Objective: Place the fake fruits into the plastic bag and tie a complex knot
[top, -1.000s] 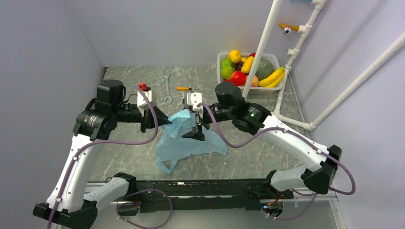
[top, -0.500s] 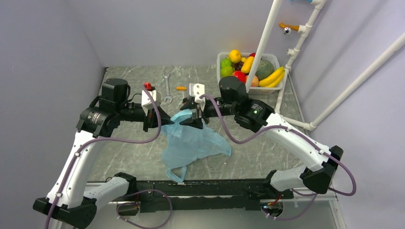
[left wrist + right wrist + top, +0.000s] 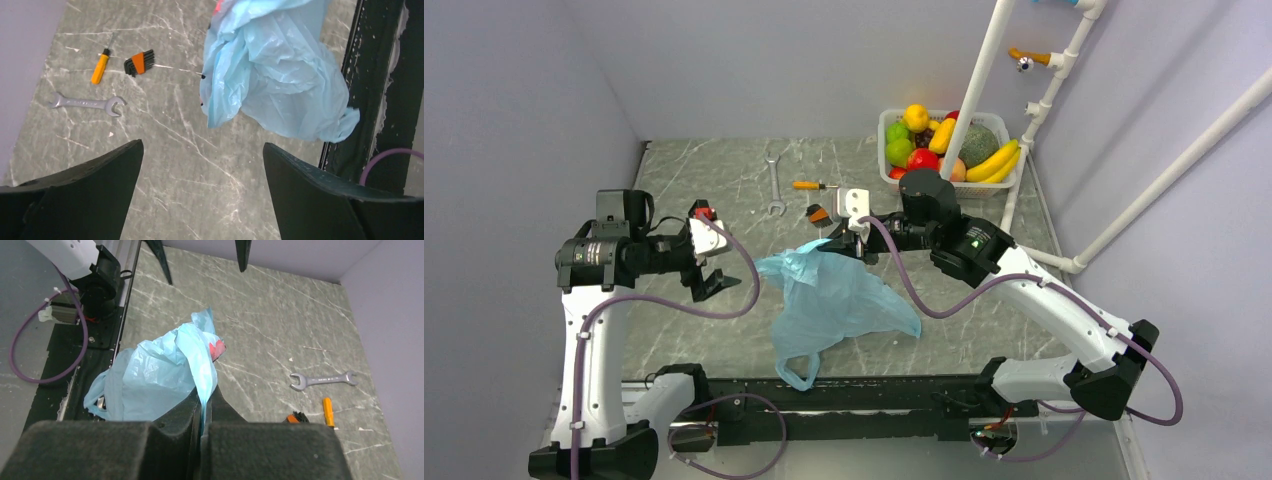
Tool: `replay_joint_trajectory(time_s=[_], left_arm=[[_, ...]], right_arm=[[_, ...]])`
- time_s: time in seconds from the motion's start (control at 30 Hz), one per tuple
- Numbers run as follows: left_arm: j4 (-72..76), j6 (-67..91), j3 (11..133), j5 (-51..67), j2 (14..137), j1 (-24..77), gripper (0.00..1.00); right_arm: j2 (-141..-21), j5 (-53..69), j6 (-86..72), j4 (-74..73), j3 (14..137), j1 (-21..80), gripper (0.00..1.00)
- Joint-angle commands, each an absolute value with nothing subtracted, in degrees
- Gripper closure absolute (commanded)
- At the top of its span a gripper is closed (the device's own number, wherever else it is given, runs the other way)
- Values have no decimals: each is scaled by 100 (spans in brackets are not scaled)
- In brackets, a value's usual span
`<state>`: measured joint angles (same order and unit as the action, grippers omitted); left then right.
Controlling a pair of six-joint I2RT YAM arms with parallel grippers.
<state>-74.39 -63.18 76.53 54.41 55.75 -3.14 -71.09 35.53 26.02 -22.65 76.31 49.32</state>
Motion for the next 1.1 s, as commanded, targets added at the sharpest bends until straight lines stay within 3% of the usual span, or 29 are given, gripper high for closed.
replay_joint_trajectory(time_s=[0.0, 0.13, 0.37, 0.43, 0.5, 0.57, 0.6, 0.87, 1.07], left_arm=[[-7871, -7573, 7471, 5640, 5405, -342, 1], [-7116, -7217, 7130, 5561, 5355, -59, 0], [-5736, -6066, 6441, 4812, 5437, 1315, 3], [-5341, -5582, 6314, 4505, 5489, 1471, 18], [-5462, -5430, 6460, 4336, 5559, 1439, 50], [-5678, -5471, 6619, 4363, 5521, 1193, 94], [-5704, -5468, 6655, 4483, 5434, 918, 100], [-6350, -6045, 7128, 5942, 5377, -1344, 100], [-6157, -5883, 7257, 6159, 5815, -1800, 100]], right_arm=[[-6957, 3735, 2719, -1956, 7600, 4931, 100], [-6927, 3813, 2721, -1883, 7587, 4932, 100], [-6913, 3810, 2648, -1749, 7649, 4914, 100], [-6879, 3760, 2649, -1751, 7619, 4903, 100], [-6817, 3636, 2689, -1865, 7579, 4842, 100], [-6701, 3512, 2740, -2073, 7481, 4628, 100], [-6579, 3464, 2707, -2153, 7375, 4419, 100], [-6112, 3615, 2822, -3003, 6588, 2734, 100], [-6147, 4026, 2537, -3131, 6809, 2028, 100]])
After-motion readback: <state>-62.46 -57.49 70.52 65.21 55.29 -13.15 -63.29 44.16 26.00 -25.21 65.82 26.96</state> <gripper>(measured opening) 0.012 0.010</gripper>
